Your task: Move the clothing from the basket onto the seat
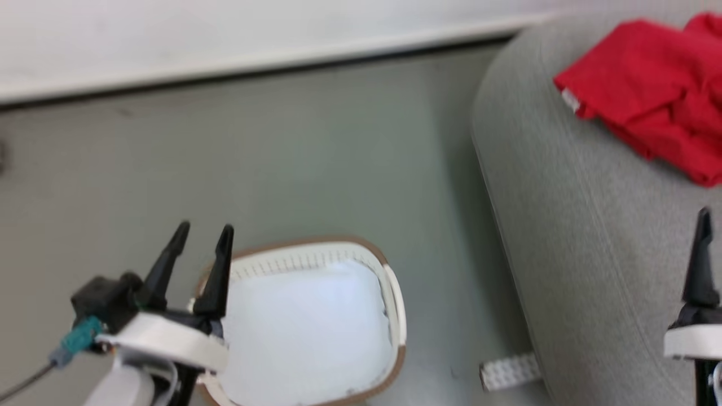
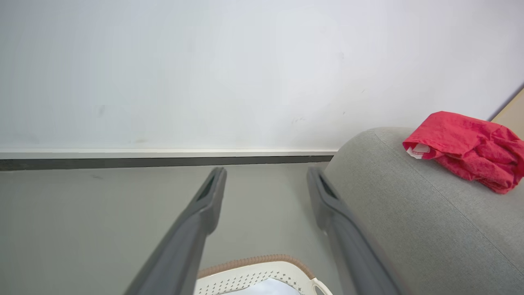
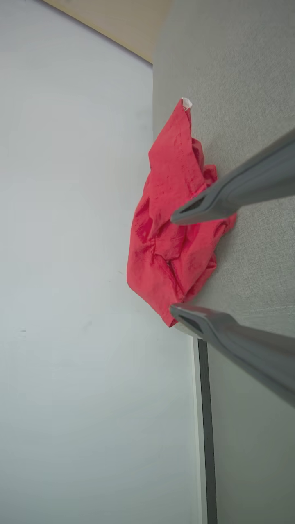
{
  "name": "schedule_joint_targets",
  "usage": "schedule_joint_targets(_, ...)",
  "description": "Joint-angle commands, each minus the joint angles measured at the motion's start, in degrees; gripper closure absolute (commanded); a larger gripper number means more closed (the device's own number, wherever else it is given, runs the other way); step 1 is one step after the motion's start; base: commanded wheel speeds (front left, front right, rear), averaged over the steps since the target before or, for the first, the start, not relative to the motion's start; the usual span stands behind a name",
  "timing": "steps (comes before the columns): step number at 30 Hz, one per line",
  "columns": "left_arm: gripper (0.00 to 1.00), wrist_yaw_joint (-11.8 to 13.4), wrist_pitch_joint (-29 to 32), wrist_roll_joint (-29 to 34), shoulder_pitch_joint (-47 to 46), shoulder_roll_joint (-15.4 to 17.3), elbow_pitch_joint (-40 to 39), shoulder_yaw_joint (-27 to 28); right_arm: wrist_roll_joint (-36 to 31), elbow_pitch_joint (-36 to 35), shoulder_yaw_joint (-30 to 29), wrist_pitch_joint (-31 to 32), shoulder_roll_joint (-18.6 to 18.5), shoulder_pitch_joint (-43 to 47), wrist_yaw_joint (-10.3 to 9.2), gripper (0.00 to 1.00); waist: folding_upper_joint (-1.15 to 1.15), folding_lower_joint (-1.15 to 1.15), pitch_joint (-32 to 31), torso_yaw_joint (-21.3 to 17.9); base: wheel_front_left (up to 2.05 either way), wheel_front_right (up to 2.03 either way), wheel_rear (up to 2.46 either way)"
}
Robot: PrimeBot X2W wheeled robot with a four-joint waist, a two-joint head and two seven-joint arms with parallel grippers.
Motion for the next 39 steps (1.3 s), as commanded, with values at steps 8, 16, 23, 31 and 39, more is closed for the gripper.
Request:
schedule_joint_targets(8,0.00,-3.6,-0.1,7.5,9.5,-8.7,2.4,9.1,1.2,-1.1,6.6,0.0,-0.2,6.9,-0.14,0.00,0.00,0.01,-12.8,7.8,0.00,0.00,0.00)
schedule_joint_targets(16,0.00,-6.5,-0.1,14.7,16.2,-14.6,4.4,15.7,3.7,2.2,12.4,0.0,-0.2,11.9,-0.14,0.00,0.00,0.01,-18.4,11.4,0.00,0.00,0.00)
schedule_joint_targets(23,0.00,-7.8,-0.1,18.0,19.1,-17.1,5.3,18.4,5.8,4.1,15.4,0.0,-0.2,15.0,-0.15,0.00,0.00,0.01,-20.6,12.6,0.00,0.00,0.00)
schedule_joint_targets(31,0.00,-8.3,-0.1,19.3,20.4,-18.7,5.9,19.8,7.2,4.9,15.8,0.0,-0.2,16.2,-0.14,0.00,0.00,0.01,-21.9,11.9,0.00,0.00,0.00)
schedule_joint_targets(39,0.00,-8.3,-0.1,19.0,20.1,-19.1,5.9,19.1,6.6,5.2,15.7,0.0,-0.2,16.1,-0.14,0.00,0.00,0.01,-22.1,10.5,0.00,0.00,0.00)
